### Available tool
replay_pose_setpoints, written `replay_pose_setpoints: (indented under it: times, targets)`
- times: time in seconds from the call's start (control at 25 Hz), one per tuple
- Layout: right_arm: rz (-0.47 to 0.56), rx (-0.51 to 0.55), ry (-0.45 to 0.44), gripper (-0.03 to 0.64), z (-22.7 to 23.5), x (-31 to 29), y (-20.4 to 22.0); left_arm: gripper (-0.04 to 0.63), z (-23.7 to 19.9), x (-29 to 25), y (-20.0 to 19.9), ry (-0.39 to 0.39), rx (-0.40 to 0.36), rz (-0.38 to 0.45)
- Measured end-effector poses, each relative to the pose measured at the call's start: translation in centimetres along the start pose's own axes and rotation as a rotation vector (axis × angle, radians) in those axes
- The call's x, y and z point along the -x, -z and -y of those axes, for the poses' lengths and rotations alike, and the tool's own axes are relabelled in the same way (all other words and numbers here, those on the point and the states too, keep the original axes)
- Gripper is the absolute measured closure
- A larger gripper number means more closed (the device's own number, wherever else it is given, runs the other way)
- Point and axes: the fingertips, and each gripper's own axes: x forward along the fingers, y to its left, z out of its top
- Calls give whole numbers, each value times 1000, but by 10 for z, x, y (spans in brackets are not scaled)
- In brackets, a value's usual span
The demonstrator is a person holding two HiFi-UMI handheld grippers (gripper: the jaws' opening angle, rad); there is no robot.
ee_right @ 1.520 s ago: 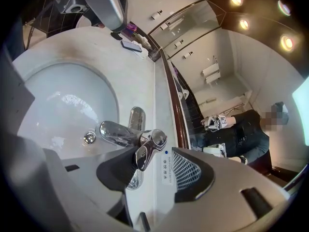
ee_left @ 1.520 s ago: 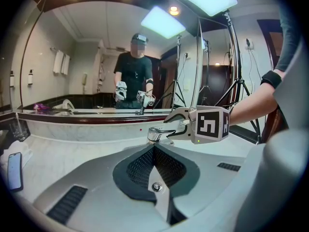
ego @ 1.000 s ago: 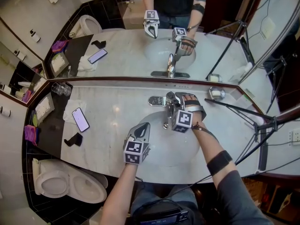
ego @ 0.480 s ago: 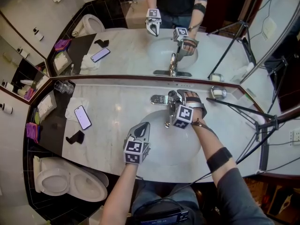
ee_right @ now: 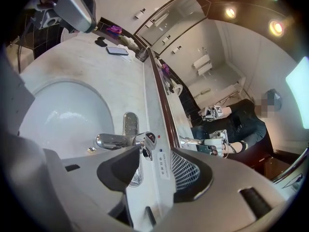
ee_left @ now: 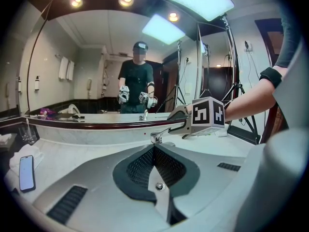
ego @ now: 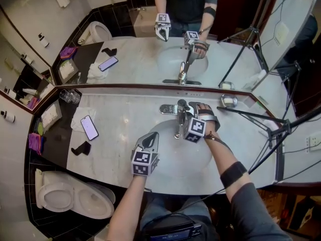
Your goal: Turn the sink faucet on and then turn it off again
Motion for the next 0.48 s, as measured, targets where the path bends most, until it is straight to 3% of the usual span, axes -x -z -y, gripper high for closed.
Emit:
replay_pose_setpoints:
  times: [0.24, 0.48]
  targets:
    - [9, -68, 26, 458, -1, 44, 3, 595, 5, 13, -9, 3, -22, 18]
    - [46, -247, 92, 566, 1, 93, 13, 595, 14, 24, -19, 26, -43, 27]
